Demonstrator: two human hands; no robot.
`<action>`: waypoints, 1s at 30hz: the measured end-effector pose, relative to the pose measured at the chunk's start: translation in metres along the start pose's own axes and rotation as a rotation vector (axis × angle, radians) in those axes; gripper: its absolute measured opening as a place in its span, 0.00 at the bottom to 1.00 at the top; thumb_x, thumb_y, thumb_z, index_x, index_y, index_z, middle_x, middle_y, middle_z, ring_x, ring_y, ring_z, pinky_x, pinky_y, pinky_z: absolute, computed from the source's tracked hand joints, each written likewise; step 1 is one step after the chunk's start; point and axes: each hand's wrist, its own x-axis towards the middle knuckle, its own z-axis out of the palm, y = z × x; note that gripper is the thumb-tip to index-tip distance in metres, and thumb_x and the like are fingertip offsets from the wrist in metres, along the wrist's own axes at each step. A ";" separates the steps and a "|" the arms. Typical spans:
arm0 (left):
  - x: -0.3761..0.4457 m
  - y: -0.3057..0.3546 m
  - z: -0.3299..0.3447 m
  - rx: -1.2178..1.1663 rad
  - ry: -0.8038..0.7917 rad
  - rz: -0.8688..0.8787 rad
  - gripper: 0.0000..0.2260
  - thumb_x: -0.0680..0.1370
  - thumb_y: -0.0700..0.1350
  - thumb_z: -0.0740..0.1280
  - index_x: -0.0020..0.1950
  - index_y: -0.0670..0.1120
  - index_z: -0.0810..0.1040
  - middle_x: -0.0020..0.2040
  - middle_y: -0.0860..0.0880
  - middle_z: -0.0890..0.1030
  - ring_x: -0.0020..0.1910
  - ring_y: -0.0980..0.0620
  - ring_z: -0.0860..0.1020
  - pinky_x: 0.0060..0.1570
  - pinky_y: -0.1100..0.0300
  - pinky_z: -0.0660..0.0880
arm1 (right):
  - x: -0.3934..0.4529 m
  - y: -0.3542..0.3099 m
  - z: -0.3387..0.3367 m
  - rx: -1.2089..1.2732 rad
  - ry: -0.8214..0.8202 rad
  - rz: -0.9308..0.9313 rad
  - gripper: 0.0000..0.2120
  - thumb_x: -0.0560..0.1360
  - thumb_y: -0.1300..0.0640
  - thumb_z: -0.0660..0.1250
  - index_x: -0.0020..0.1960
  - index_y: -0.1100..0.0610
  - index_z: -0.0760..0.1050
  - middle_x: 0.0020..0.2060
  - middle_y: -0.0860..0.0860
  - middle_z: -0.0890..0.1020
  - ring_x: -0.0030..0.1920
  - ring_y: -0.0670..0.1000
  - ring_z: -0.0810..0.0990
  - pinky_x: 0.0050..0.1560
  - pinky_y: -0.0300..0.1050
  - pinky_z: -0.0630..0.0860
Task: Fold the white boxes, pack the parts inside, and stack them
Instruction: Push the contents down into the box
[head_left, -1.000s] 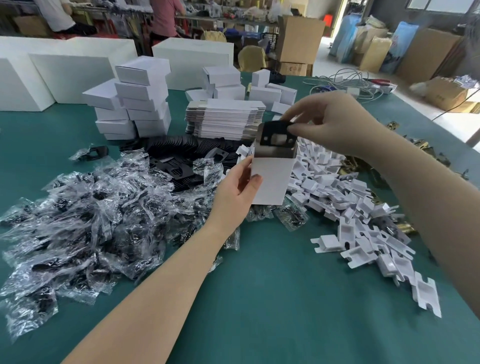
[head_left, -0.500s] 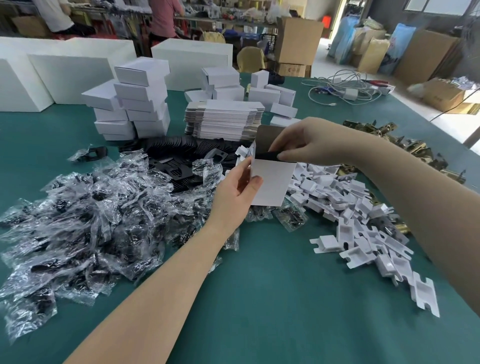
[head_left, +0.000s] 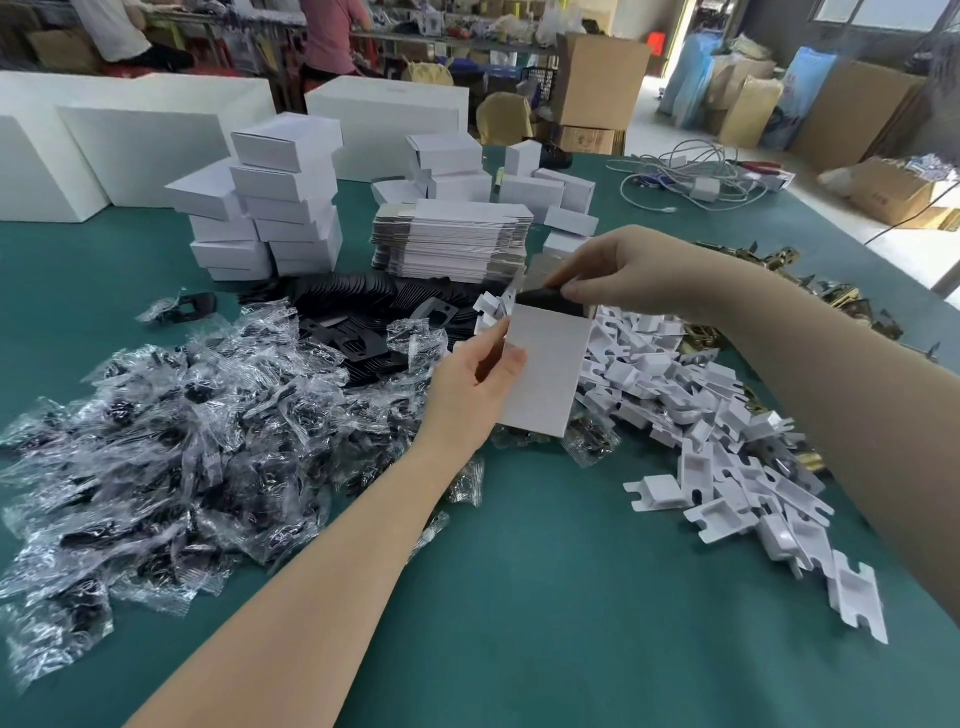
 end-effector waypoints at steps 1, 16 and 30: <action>0.000 -0.001 0.000 -0.021 0.002 -0.006 0.19 0.82 0.46 0.65 0.74 0.49 0.71 0.55 0.57 0.84 0.54 0.55 0.81 0.49 0.61 0.80 | 0.000 0.001 0.000 0.018 -0.008 0.007 0.11 0.79 0.58 0.66 0.46 0.42 0.81 0.45 0.48 0.85 0.38 0.46 0.78 0.40 0.39 0.75; 0.000 -0.004 -0.002 -0.088 0.036 0.006 0.21 0.77 0.43 0.71 0.71 0.50 0.75 0.57 0.57 0.84 0.58 0.57 0.81 0.51 0.65 0.78 | -0.009 -0.011 0.001 -0.239 -0.094 -0.013 0.13 0.79 0.59 0.63 0.53 0.44 0.82 0.45 0.37 0.81 0.45 0.37 0.79 0.40 0.25 0.71; -0.001 0.008 -0.007 0.044 -0.034 -0.039 0.19 0.79 0.40 0.69 0.68 0.54 0.75 0.60 0.57 0.82 0.60 0.59 0.79 0.60 0.62 0.75 | -0.032 0.042 0.133 0.463 0.435 0.154 0.18 0.76 0.45 0.69 0.62 0.47 0.68 0.51 0.44 0.80 0.49 0.44 0.80 0.45 0.43 0.80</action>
